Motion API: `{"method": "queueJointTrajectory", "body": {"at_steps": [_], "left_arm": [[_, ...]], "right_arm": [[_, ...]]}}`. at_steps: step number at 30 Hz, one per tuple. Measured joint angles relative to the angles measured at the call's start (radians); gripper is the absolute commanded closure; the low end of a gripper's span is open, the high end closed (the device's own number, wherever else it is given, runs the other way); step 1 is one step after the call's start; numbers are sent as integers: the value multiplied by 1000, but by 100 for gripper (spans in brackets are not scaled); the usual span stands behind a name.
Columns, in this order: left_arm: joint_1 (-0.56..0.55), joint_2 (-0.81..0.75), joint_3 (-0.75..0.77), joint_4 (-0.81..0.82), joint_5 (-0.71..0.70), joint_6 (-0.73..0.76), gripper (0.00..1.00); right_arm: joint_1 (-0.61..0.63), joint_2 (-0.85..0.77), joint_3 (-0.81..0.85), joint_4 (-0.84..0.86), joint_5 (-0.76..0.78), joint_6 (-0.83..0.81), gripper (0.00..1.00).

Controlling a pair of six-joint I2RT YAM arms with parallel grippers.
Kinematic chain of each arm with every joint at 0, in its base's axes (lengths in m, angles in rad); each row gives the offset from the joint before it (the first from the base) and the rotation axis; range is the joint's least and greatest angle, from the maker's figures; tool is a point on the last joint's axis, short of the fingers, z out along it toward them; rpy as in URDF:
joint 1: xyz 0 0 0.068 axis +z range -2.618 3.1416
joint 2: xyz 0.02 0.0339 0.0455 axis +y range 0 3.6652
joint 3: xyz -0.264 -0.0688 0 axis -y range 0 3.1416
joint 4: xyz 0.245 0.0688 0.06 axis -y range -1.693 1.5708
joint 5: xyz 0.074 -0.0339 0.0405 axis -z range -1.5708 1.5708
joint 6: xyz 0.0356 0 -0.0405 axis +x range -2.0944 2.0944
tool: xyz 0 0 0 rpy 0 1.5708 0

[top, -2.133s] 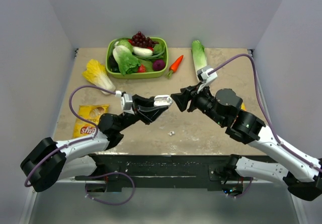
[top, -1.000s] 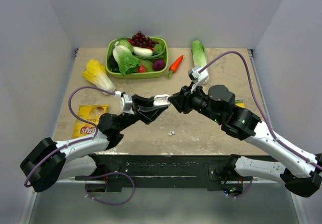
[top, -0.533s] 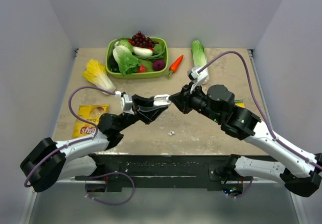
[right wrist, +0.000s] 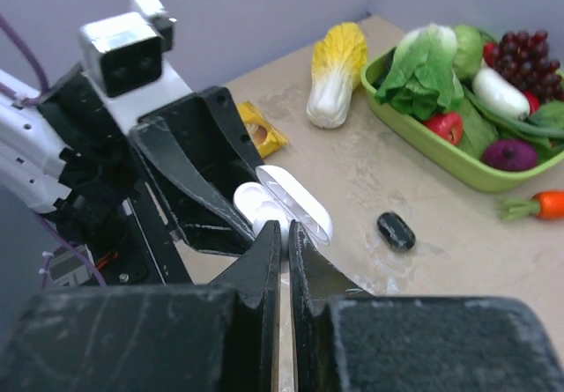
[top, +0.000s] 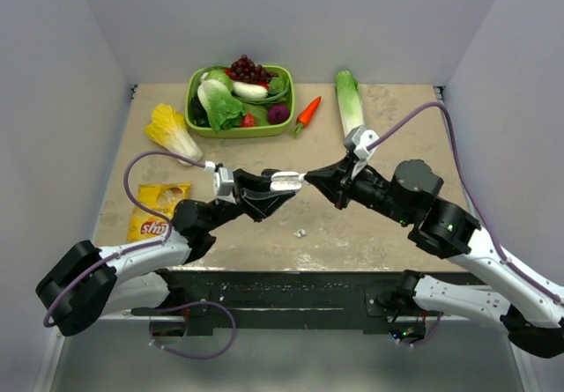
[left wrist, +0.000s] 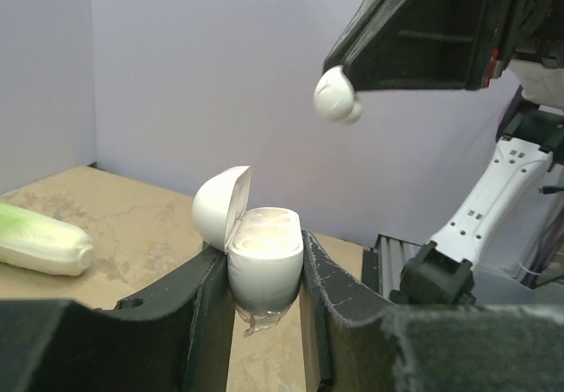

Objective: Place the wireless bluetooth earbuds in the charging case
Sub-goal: Place the earbud in the charging case.

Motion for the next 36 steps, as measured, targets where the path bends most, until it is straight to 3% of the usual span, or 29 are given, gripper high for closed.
{"method": "queueJointTrajectory", "body": {"at_steps": [4, 10, 15, 36], "left_arm": [[24, 30, -1, 11, 87, -66, 100], [121, 171, 2, 11, 289, -283, 100], [130, 186, 36, -5, 401, -360, 100], [129, 91, 184, 3, 521, -269, 100]], "right_arm": [[5, -49, 2, 0, -76, -77, 100], [89, -89, 2, -31, -117, -178, 100], [140, -102, -21, -61, -126, -212, 100], [185, -125, -77, -15, -42, -225, 100]]}}
